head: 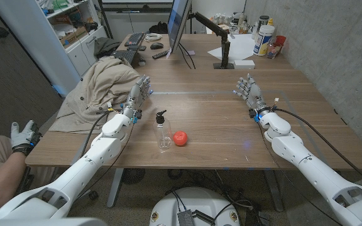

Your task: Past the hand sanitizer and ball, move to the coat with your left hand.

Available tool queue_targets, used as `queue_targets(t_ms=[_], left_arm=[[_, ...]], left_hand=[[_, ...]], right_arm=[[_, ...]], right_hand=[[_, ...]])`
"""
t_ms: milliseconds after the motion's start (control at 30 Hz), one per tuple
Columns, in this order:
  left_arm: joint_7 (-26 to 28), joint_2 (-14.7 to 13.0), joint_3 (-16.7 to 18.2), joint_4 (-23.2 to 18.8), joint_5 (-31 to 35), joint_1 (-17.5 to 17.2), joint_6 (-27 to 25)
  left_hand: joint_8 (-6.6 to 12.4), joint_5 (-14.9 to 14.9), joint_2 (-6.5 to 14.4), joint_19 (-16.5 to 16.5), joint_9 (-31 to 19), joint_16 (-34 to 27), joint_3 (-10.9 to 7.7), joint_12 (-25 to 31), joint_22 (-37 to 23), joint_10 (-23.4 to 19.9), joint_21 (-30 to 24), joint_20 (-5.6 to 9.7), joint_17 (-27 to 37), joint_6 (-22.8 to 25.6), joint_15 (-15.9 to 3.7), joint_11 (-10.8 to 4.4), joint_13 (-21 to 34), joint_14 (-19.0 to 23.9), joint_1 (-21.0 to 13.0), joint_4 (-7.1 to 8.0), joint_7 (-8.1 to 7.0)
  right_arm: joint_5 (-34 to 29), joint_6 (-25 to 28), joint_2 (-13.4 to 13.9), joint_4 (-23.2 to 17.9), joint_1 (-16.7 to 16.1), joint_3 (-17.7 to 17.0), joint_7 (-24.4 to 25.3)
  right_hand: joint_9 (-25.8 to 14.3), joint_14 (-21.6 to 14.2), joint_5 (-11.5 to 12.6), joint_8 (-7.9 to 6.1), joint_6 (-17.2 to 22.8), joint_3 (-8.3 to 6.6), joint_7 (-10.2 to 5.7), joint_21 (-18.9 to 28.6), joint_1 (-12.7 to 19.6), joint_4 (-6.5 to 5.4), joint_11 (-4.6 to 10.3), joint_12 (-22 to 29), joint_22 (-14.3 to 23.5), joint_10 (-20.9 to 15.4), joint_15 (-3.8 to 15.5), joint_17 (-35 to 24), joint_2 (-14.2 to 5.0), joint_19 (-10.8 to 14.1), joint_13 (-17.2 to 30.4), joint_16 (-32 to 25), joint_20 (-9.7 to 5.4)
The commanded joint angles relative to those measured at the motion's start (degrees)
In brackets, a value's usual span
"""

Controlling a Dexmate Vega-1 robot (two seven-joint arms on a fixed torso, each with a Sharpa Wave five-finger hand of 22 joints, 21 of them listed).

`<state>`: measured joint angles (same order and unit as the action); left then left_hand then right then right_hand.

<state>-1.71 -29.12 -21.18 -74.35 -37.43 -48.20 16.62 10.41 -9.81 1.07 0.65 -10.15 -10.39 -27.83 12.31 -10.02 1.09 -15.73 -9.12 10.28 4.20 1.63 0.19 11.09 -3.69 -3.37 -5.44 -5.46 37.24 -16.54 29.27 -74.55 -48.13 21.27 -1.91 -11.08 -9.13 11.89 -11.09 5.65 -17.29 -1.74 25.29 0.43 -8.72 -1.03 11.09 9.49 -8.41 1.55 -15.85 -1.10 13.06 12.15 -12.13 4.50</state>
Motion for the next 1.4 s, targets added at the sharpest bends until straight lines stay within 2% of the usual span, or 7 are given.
queue_targets(t_ms=[33,533,900,933,1100,1400], left_arm=[[-0.18,0.22,0.15,0.49,-0.25,-0.32,0.46],[-0.05,-0.33,0.34,-0.09,-0.16,-0.53,0.23],[2.62,-2.46,0.07,-3.02,2.50,-1.19,-1.43],[2.63,-2.47,0.07,-3.03,2.50,-1.19,-1.44],[3.69,-3.52,-0.14,-4.46,3.99,-1.43,-2.06],[5.97,-5.18,-0.32,-7.24,6.31,-1.93,-3.75]], left_hand=[[0.36,-0.25,0.11,-0.02,-0.19,-0.37,-0.34,0.29,-0.08,0.50,-0.21,-0.49,0.21,0.12,-0.09,0.00,0.31,-0.69,-0.60,-0.02,-0.45],[0.34,-0.25,0.11,-0.16,-0.19,-0.40,-0.33,0.31,-0.09,0.38,0.08,-0.52,0.21,0.09,-0.07,-0.06,0.30,-0.68,-0.59,-0.10,-0.46],[0.34,-0.25,0.13,-0.31,-0.19,-0.38,-0.33,0.30,-0.10,0.35,0.26,-0.44,0.22,0.15,-0.08,0.02,0.30,-0.76,-0.57,-0.15,-0.48],[0.35,-0.25,0.13,-0.30,-0.19,-0.38,-0.33,0.30,-0.10,0.34,0.29,-0.46,0.22,0.17,-0.07,0.01,0.30,-0.75,-0.57,-0.16,-0.44],[0.38,-0.25,0.22,-0.41,-0.19,-0.25,-0.40,0.32,-0.07,0.22,0.61,1.16,0.17,0.28,-1.20,0.06,0.29,-1.10,-0.68,-0.29,-0.24],[0.41,-0.26,0.28,-0.36,-0.19,-0.21,-0.45,0.27,-0.05,0.29,0.85,1.50,0.13,0.41,-1.41,0.12,0.28,-1.22,-0.77,-0.38,-0.14]], right_arm=[[-0.13,0.02,0.15,-0.12,0.11,0.12,-0.24],[-0.04,0.34,0.14,-0.17,0.20,0.13,-0.16],[-0.08,-0.11,0.12,-0.30,-0.02,-0.01,-0.06],[-0.08,-0.11,0.12,-0.30,-0.02,-0.01,-0.06],[-0.10,-0.25,0.15,-0.42,-0.09,-0.04,-0.08],[-0.07,-0.34,0.23,-0.50,-0.16,-0.07,-0.22]], right_hand=[[-0.13,-0.38,0.23,-0.28,0.49,-0.45,0.01,0.27,0.20,0.04,0.09,0.36,0.18,-0.44,0.00,-0.20,-0.21,0.32,0.16,-0.41,0.00],[-0.12,-0.36,0.25,-0.29,0.45,-0.29,-0.03,-0.05,0.21,0.02,0.05,0.42,0.19,-0.50,0.15,-0.11,-0.27,0.46,0.13,-0.43,0.01],[-0.12,-0.29,0.26,-0.32,0.47,-0.18,-0.01,-0.31,0.24,0.03,0.08,0.44,0.19,-0.52,0.21,-0.03,-0.30,0.51,0.11,-0.42,0.04],[-0.12,-0.31,0.27,-0.34,0.51,-0.14,0.02,-0.42,0.28,0.06,0.08,0.48,0.19,-0.61,0.53,0.02,-0.32,0.55,0.09,-0.43,-0.44],[-0.10,-0.43,0.28,-0.44,0.76,-0.08,0.32,-0.59,0.40,0.14,0.09,0.62,0.17,-0.99,0.80,0.14,-0.31,0.78,0.05,-0.45,-0.89],[-0.08,-0.13,0.30,-0.39,0.66,-0.01,0.21,-0.87,0.48,0.19,0.21,0.57,0.16,-0.93,0.86,0.26,-0.34,0.76,0.00,-0.32,-0.91]])
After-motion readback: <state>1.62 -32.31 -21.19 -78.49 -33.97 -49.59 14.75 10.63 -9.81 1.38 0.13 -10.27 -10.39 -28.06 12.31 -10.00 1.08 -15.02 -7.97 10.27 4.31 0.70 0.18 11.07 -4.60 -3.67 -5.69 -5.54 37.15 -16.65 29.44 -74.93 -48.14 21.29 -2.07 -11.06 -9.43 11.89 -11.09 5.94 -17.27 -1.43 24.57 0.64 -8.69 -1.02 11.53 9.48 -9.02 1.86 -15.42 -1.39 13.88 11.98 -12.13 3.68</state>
